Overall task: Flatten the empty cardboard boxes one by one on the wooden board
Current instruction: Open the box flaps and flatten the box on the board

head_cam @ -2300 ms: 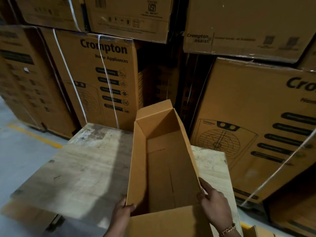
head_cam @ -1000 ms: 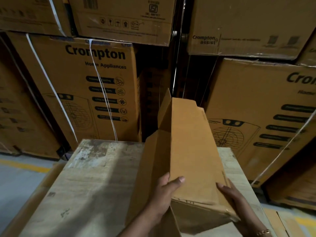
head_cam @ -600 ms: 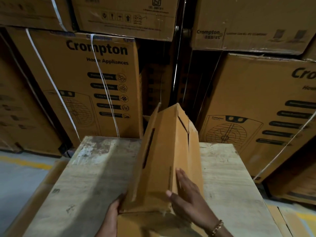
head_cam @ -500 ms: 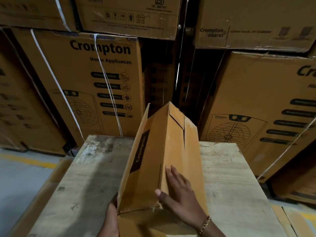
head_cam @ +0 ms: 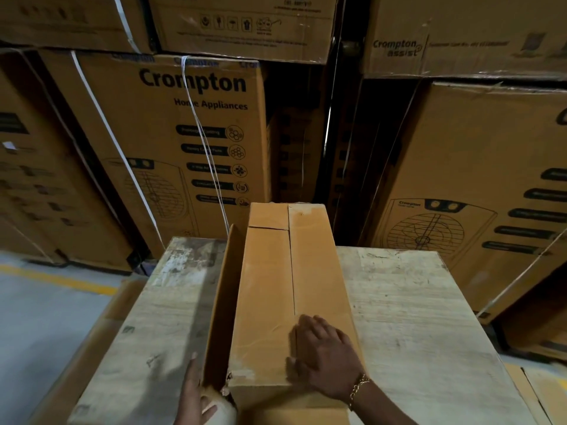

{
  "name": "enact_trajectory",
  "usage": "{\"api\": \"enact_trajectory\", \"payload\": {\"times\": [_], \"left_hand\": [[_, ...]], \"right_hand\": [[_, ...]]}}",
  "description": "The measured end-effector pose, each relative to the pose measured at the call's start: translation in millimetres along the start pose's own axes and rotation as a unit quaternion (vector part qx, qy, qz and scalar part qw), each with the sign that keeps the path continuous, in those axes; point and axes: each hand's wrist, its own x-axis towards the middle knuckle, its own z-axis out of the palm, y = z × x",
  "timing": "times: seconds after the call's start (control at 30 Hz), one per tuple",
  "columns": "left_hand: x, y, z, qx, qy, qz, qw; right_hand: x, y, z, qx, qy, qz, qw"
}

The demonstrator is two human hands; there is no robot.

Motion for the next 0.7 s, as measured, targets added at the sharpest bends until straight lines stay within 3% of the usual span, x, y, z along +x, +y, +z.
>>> {"api": "enact_trajectory", "payload": {"times": [0.07, 0.1, 0.2, 0.33, 0.4, 0.57, 0.7], "left_hand": [[-5.5, 4.8, 11.6, 0.121, 0.024, 0.077, 0.989], [-11.1, 6.4, 15.2, 0.229, 0.032, 0.119, 0.966], [-23.2, 16.5, 40.4, 0.479, 0.067, 0.255, 0.837], [-40.0, 36.3, 103.9, 0.646, 0.011, 0.362, 0.672], [-33.5, 43.8, 133.1, 0.692, -0.009, 0.367, 0.621], [-10.3, 52.9, 172.3, 0.737, 0.027, 0.296, 0.607], [-8.2, 65.3, 173.7, 0.692, 0.014, 0.315, 0.65]], "right_hand": [[3.3, 6.0, -0.8, -0.009, 0.009, 0.024, 1.0], [5.6, 6.7, -2.0, -0.014, 0.013, 0.033, 0.999], [11.5, 3.8, -3.2, -0.024, 0.031, 0.041, 0.998], [18.3, 5.7, -5.0, -0.014, 0.043, 0.045, 0.998], [20.8, 7.9, -6.1, -0.012, 0.036, 0.039, 0.999], [14.9, 9.9, 19.3, -0.023, 0.092, 0.054, 0.994], [13.1, 14.2, 28.8, 0.009, 0.121, 0.069, 0.99]]}}
